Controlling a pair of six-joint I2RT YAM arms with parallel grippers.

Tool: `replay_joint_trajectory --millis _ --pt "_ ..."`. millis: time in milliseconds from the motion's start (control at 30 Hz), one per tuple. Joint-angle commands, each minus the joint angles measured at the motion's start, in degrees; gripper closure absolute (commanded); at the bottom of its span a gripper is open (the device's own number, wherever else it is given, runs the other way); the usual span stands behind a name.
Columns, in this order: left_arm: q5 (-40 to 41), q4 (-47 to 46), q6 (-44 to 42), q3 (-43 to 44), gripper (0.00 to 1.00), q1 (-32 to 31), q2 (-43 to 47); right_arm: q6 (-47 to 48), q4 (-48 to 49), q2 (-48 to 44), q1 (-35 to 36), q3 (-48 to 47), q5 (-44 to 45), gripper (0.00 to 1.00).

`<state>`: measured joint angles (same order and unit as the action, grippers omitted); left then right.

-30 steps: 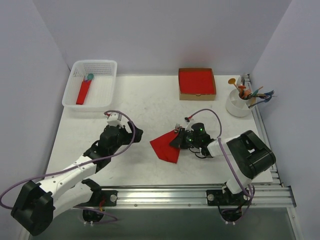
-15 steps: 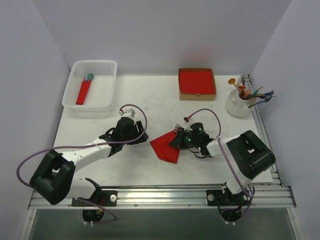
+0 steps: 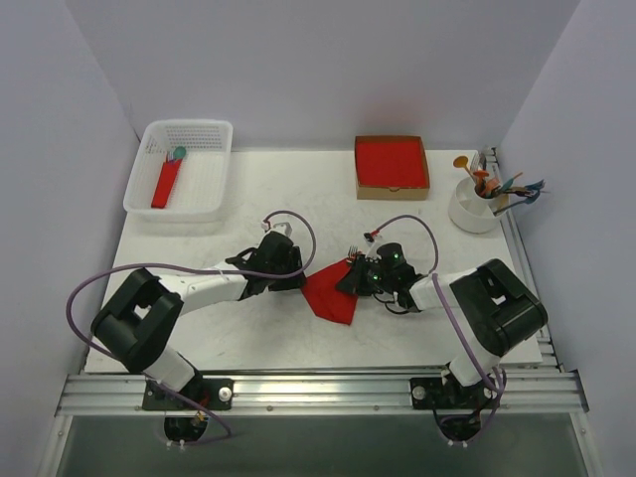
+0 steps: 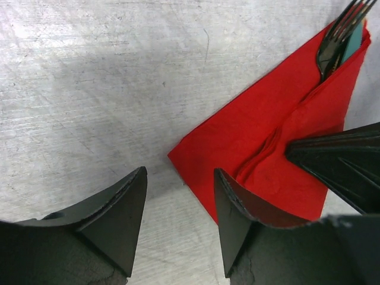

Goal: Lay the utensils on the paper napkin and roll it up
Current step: Roll the napkin at the center of the board.

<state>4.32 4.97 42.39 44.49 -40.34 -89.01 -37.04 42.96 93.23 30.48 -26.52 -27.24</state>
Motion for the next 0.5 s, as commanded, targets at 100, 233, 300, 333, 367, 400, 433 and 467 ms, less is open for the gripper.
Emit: replay_joint_trajectory --millis 100,233,300,333,367,400,433,467 --pt "3.24 2.41 -0.12 3.50 0.46 -0.27 -3.35 1.70 -2.71 0.81 0.98 -1.34 1.32 1.00" --pt "2.45 2.15 -0.20 4.64 0.57 -0.36 -5.46 1.70 -2.44 1.16 0.99 -1.34 1.40 1.00" --pt "2.62 2.06 -0.12 4.82 0.58 -0.79 -6.08 1.62 -2.27 1.16 1.07 -1.25 1.32 1.00" --pt "2.89 1.97 -0.12 4.82 0.58 -0.88 -6.26 1.62 -2.18 1.25 1.07 -1.25 1.32 1.00" --pt "2.89 1.88 -0.20 5.08 0.58 -0.88 -6.35 1.53 -2.09 1.34 1.07 -1.25 1.32 1.00" --pt "2.89 2.06 -0.12 5.17 0.58 -0.97 -6.52 1.53 -2.00 1.51 1.16 -1.16 1.23 1.00" --pt "2.98 2.23 -0.12 5.34 0.58 -1.15 -6.79 1.53 -2.00 1.43 1.25 -1.16 1.23 1.00" --pt "2.98 2.50 -0.12 5.61 0.60 -1.32 -6.88 1.53 -1.92 1.51 1.16 -1.16 1.23 1.00"
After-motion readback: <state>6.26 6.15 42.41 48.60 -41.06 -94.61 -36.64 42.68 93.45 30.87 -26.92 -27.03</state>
